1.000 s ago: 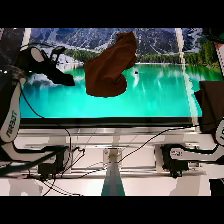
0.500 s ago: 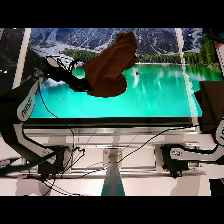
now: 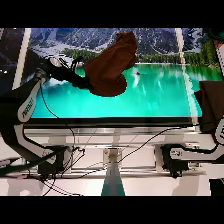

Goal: Fold the clothes and pants, and hang the long-sleeved shirts on hangers.

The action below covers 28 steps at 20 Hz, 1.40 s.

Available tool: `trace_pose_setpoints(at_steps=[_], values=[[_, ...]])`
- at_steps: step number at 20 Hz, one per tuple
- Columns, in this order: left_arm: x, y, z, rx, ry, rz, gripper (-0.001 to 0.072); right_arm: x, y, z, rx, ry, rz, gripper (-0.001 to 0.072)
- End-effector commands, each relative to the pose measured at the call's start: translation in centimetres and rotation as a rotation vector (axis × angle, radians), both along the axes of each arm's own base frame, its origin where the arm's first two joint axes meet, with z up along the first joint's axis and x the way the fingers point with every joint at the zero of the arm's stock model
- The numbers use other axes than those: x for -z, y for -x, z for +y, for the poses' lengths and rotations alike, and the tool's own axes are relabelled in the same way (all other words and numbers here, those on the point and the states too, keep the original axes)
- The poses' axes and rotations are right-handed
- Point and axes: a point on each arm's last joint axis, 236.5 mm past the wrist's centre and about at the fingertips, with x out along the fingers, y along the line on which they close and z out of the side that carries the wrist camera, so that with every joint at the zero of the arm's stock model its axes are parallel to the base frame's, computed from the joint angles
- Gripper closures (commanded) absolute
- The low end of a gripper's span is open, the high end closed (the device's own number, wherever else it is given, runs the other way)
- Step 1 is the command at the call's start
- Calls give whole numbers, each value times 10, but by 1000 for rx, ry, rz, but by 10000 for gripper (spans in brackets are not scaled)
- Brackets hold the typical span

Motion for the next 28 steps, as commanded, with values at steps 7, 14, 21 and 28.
trace_pose_setpoints(at_steps=[7,14,21,28], values=[[-211,9,86,113,-178,-711,694,164,58,125,-365,-415,365,699],[-289,40,103,101,-259,-968,694,221,60,249,-454,-585,285,350],[-265,31,123,119,-346,-912,694,226,22,363,-507,-600,195,265],[-259,30,131,127,-387,-900,694,277,-9,400,-474,-663,331,188]])
